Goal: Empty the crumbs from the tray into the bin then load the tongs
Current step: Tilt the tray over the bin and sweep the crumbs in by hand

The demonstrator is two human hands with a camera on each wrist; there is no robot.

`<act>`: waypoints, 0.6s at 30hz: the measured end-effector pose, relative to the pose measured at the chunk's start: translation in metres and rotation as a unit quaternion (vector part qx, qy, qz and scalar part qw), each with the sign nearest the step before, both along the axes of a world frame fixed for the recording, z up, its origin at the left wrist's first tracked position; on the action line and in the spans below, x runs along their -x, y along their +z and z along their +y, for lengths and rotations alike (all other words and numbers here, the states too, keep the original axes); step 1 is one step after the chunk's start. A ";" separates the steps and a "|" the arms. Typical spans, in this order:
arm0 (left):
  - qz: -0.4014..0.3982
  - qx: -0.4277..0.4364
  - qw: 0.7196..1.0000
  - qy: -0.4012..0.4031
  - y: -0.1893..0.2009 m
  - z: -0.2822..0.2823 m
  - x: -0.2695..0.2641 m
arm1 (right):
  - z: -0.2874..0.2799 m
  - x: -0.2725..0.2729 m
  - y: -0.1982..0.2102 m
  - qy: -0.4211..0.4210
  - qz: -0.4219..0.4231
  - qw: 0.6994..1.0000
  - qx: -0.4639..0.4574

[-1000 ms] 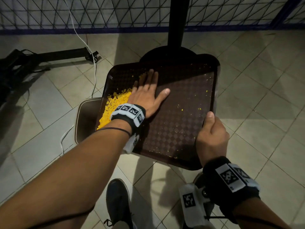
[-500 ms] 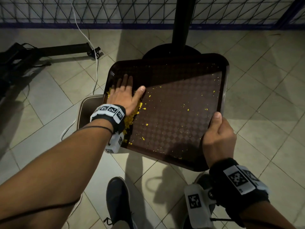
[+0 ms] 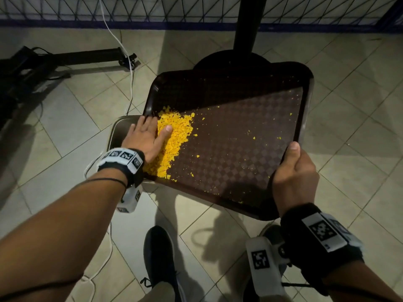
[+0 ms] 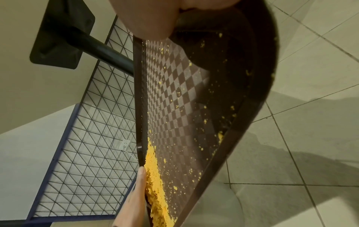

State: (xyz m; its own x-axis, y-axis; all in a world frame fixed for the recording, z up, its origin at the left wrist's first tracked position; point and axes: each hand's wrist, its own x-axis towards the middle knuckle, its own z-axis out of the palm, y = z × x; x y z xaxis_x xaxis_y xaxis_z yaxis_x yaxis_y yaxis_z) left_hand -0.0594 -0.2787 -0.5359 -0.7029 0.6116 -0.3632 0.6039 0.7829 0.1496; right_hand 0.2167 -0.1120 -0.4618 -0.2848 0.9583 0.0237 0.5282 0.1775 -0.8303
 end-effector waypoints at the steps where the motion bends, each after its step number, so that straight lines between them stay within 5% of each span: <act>1: -0.008 -0.002 1.000 0.001 -0.003 -0.009 -0.005 | -0.001 0.000 0.001 -0.001 0.000 1.000 0.001; 6: -0.003 -0.033 0.999 0.000 0.002 -0.026 -0.006 | -0.003 0.002 0.001 -0.007 -0.002 1.000 0.000; 11: 0.025 -0.059 0.998 0.013 0.025 0.017 0.006 | -0.004 0.003 0.001 -0.004 0.011 1.000 0.007; 18: -0.052 -0.041 0.997 0.048 0.016 0.034 -0.003 | -0.002 0.004 -0.001 -0.008 0.007 1.000 0.006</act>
